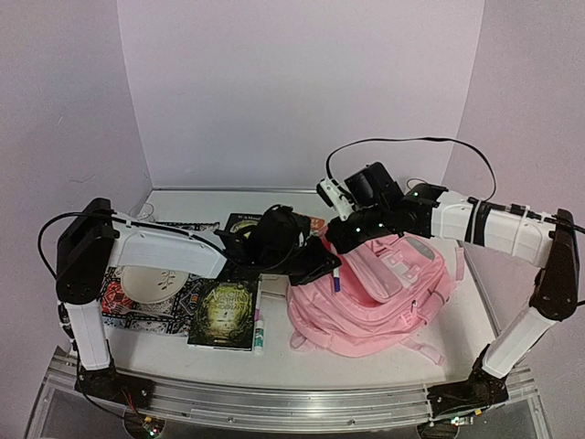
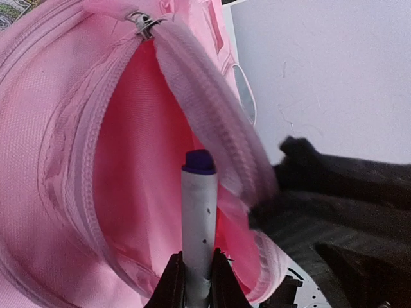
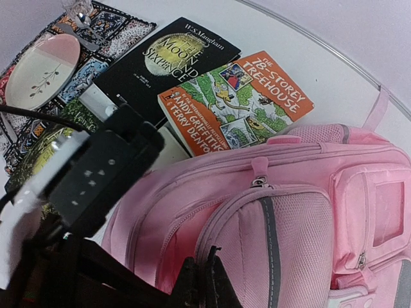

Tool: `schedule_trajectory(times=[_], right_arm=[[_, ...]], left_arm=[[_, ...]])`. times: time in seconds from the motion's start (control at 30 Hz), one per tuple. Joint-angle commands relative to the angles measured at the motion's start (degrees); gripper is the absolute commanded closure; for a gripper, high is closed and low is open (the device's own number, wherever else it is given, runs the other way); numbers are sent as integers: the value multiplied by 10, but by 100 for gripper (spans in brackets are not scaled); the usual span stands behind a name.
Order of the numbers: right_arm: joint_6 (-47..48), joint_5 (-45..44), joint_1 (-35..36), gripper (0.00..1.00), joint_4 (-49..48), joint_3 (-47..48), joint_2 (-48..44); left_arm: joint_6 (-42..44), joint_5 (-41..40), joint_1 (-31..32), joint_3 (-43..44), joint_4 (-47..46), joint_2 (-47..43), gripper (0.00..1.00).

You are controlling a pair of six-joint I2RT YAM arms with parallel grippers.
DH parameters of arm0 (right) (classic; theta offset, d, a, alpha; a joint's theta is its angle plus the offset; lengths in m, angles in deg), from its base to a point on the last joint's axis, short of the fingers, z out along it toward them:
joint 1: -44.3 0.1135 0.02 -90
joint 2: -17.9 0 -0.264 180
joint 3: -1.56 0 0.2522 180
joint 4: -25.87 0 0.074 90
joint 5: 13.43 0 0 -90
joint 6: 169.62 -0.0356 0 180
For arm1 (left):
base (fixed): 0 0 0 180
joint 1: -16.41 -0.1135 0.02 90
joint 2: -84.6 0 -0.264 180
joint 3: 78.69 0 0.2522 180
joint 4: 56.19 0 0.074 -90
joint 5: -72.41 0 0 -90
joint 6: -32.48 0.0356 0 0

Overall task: Pack the student bag
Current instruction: Place the pen in the upper front pocket of the bag.

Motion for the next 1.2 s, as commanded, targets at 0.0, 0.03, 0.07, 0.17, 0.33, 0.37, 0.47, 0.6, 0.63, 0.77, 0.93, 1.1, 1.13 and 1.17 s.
schedule_trajectory(times=[0.0,0.03,0.07,0.17,0.33,0.37,0.47,0.6,0.63,0.77,0.93,1.1,1.13,1.17], right_arm=[[-11,27,5,100,-66,41,-10],[-12,27,4,100,-67,40,-9],[-14,27,4,100,-68,39,-9],[-15,21,5,100,-70,36,-8],[-18,12,3,100,-72,34,-5],[-18,11,3,100,-73,34,-5],[-19,10,2,100,-73,34,-4],[-20,11,1,100,-73,33,-2],[-20,11,0,100,-73,33,-1],[-19,7,-2,100,-73,30,-1],[-19,4,-3,100,-73,21,-4],[-21,9,-4,100,-73,16,-2],[-21,10,-3,100,-73,16,-1],[-21,12,-3,100,-73,15,-1]], left_arm=[[-44,-22,-8,34,-22,25,96],[-48,-27,-10,37,-23,28,96],[-48,-34,-10,41,-24,30,95],[-48,-49,-10,52,-27,31,87],[-54,-62,-10,61,-32,35,72],[-55,-59,-10,61,-34,35,70],[-53,-57,-9,58,-38,31,63],[-45,-58,-9,40,-40,13,62],[-40,-60,-9,32,-40,4,62],[-17,-70,-9,-15,-39,-34,60],[25,-105,-9,-87,0,-98,56],[40,-153,-10,-155,68,-159,50],[46,-159,-10,-158,94,-166,49],[52,-165,-10,-158,120,-171,49]])
